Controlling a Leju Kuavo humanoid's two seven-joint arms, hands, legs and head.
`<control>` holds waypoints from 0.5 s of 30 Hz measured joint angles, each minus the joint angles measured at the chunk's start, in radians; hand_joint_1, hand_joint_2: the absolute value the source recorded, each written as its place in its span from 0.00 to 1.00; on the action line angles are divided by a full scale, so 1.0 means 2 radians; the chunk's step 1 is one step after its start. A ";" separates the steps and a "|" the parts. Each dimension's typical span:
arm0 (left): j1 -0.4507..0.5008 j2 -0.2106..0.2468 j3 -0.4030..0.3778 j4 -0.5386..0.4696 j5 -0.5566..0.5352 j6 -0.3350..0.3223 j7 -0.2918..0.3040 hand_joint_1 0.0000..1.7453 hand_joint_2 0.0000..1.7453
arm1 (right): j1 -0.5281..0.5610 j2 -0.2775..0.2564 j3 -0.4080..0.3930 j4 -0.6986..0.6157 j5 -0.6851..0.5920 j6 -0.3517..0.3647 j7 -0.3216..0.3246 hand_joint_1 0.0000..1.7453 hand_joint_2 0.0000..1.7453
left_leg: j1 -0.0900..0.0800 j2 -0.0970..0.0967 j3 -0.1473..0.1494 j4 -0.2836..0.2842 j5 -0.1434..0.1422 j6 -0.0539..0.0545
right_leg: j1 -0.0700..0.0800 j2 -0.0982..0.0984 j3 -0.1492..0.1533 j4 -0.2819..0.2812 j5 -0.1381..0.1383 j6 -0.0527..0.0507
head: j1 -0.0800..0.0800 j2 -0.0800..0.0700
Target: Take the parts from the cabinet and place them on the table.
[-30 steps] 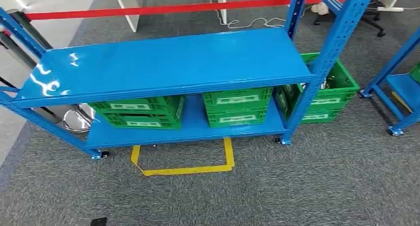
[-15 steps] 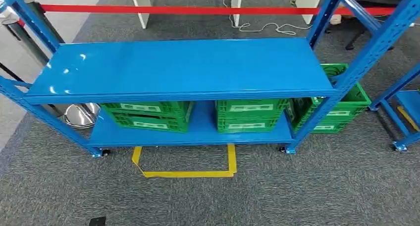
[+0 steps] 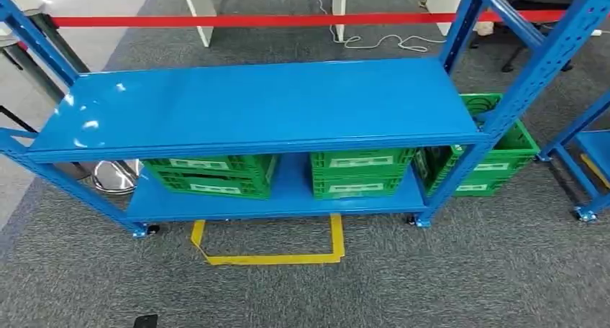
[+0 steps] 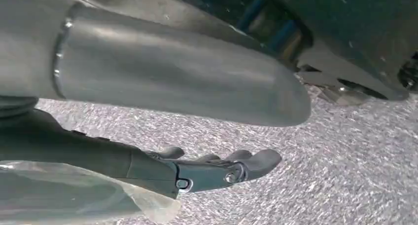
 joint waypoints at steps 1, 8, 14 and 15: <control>0.001 0.000 0.000 0.000 0.000 0.000 0.000 0.00 0.00 | 0.001 0.000 0.000 0.000 -0.001 0.001 0.000 0.00 0.00 | 0.003 0.000 -0.011 0.016 0.002 -0.002 | -0.001 0.000 0.001 0.000 -0.001 0.001 | 0.000 0.000; -0.001 -0.001 0.000 0.000 0.000 -0.003 0.002 0.00 1.00 | -0.001 0.000 -0.001 0.000 -0.004 0.011 0.005 0.00 0.00 | 0.008 0.002 0.041 -0.134 0.087 -0.007 | -0.006 0.002 0.009 0.001 -0.009 0.024 | -0.003 0.000; 0.000 0.000 0.000 0.000 -0.003 -0.003 0.003 0.00 1.00 | -0.002 0.000 -0.004 0.000 -0.007 0.023 0.014 0.00 0.00 | 0.004 0.003 0.043 -0.139 0.088 0.017 | -0.006 0.002 -0.038 0.095 -0.061 0.029 | 0.002 0.000; 0.000 0.000 0.000 0.000 -0.003 -0.003 0.003 0.00 1.00 | -0.001 0.000 -0.004 0.000 -0.007 0.023 0.016 0.00 0.00 | 0.001 0.003 0.043 -0.139 0.087 0.019 | -0.004 0.002 -0.061 0.139 -0.077 0.028 | 0.002 0.000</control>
